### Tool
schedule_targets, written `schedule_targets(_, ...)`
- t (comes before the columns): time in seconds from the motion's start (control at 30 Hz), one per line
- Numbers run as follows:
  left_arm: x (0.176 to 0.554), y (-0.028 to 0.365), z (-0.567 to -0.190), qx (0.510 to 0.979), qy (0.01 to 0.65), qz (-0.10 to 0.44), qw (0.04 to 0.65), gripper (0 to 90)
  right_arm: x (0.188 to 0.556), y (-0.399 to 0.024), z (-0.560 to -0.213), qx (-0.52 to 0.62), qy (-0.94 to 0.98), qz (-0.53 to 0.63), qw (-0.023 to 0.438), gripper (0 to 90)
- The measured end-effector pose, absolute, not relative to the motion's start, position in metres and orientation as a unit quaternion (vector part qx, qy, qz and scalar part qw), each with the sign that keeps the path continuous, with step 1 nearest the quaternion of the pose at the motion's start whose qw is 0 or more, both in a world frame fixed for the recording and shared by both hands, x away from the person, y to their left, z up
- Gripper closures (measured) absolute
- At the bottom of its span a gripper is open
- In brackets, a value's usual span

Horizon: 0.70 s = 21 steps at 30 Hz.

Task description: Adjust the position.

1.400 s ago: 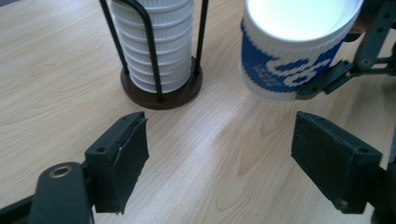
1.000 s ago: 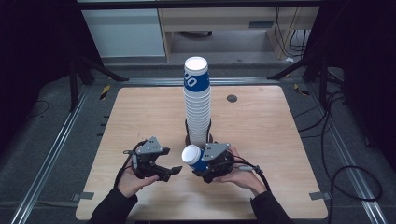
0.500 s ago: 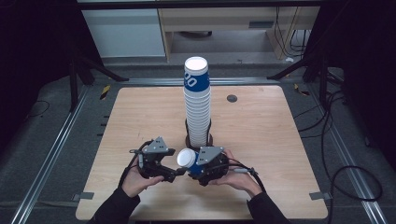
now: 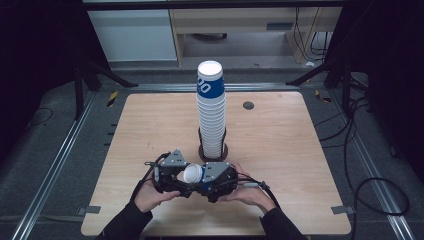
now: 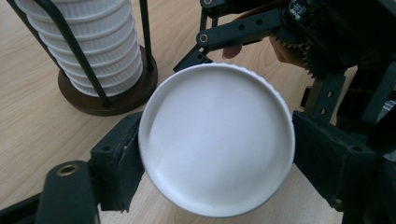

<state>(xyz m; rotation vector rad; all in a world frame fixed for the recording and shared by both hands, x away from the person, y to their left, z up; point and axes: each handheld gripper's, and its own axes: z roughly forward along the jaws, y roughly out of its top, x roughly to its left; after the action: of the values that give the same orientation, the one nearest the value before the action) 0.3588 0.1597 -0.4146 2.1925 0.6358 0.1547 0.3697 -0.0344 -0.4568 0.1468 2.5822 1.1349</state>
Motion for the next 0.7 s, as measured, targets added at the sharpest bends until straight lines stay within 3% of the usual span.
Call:
schedule_targets(0.43, 0.3603, 0.1611, -0.4166, 0.872, 0.259, 0.048, 0.411, 26.4, 0.3691, -0.0319, -0.4590, 0.048, 0.907, 0.387, 0.156, 19.1)
schedule_targets(0.7, 0.3604, 0.1678, -0.4118, 0.867, 0.260, 0.061, 0.422, 27.0, 0.3739, -0.0377, -0.4549, 0.078, 0.899, 0.408, 0.140, 9.8)
